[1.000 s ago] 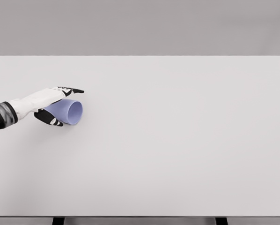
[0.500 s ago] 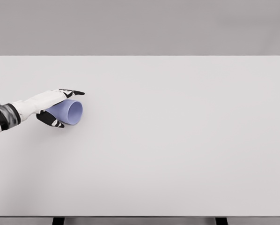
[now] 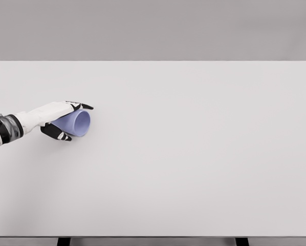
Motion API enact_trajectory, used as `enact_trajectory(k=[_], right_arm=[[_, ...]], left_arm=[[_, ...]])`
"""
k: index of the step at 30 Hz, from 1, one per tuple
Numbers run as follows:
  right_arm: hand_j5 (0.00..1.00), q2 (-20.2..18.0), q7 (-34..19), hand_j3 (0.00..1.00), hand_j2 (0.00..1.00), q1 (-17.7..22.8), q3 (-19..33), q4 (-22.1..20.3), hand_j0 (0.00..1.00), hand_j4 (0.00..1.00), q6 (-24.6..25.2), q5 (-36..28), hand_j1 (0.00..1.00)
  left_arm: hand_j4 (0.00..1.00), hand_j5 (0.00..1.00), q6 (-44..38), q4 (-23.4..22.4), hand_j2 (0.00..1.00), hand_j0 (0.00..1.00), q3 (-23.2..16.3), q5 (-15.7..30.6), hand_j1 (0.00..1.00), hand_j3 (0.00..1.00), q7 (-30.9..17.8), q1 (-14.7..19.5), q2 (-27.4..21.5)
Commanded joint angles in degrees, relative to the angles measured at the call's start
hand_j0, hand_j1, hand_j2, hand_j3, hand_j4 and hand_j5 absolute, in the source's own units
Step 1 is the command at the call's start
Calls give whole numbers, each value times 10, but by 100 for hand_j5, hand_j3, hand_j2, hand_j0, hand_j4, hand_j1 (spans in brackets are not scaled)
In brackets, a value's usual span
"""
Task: Flip the cup with left arm and place it on the table
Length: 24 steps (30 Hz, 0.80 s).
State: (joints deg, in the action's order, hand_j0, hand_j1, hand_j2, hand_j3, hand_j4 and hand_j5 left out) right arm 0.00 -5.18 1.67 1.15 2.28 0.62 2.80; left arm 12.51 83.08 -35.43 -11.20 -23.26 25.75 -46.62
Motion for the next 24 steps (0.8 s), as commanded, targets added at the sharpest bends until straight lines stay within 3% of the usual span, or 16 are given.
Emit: enact_trajectory(k=[1,24], right_arm=[[100,0,0,100,100,0,0,0,100,100,0,0,100],[100,0,0,100,100,0,0,0,100,100,0,0,100]], left_arm=[[88,88,1,1,88,88,0,1,88,88,-3,0,-1],[85,85,0,6,85,85,7,38,85,85,-2,1,-1]])
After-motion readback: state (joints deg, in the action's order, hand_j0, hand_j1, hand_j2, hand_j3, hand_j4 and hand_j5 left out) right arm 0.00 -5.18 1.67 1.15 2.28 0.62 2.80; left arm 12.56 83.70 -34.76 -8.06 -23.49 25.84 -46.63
